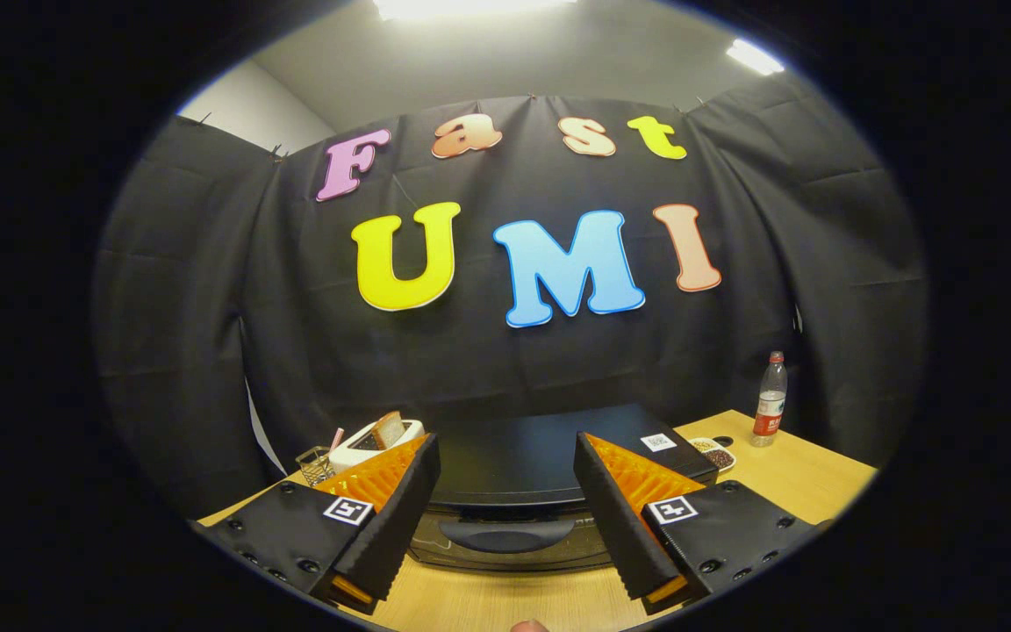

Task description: Open the toaster oven, put the food inside, and close the toaster oven door.

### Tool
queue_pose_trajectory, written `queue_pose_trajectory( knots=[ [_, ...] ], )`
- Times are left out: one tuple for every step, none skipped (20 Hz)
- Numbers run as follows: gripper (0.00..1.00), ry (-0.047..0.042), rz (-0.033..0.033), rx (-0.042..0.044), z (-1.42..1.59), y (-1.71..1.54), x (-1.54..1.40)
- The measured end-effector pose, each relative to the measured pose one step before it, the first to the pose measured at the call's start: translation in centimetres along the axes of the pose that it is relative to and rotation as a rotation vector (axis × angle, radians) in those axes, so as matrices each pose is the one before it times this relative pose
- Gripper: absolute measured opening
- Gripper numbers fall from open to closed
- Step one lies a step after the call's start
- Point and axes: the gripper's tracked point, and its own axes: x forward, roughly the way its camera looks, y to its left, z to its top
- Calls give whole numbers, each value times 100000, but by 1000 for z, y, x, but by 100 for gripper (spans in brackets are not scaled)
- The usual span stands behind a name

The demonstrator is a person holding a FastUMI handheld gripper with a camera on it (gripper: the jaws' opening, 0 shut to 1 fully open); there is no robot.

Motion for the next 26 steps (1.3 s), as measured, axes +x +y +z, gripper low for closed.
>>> queue_pose_trajectory(
  knots=[
    [98, 1286, -170, -697, -664, 46, 528],
    [98, 1213, -404, -652, -558, 79, 467],
    [98, 1288, -123, -432, -691, 79, 387],
    [98, 1492, -200, -301, -629, 103, 488],
    [98, 1250, -292, -331, -664, 66, 520],
    [98, 1122, -325, -334, -466, 2, 400],
    [98, 1392, -642, -413, -637, 70, 355],
    [98, 1184, -716, -187, -447, 0, 248],
    [98, 1206, -770, 124, -582, -56, 322],
    [98, 1114, -657, 293, -494, -61, 168],
    [98, 1051, -645, 321, -394, -48, 124],
    [98, 948, -1105, 240, -304, -159, 52],
    [98, 1075, -595, 419, -579, -179, 37],
    [98, -300, -564, -700, -53, -64, 82],
    [98, -392, -700, -1122, 4, 1, -84],
    [97, 79, -99, -973, -198, 93, -91],
    [97, 174, -149, -1090, -39, -6, -170],
    [97, -105, -110, -1427, -172, 24, -162],
    [97, 254, -65, -828, -143, 29, -249],
    [97, -195, 26, 207, -190, -137, -395],
    [97, 392, 160, 250, -226, 20, -438],
    [97, -75, 66, -435, -179, 64, -410],
    [97, 541, 120, -716, -395, 99, -606],
    [97, 341, 133, -258, -377, -18, -531],
    [97, 414, 367, 140, -383, 34, -432],
    [97, -31, 307, -97, -315, 38, -472]
  ],
)
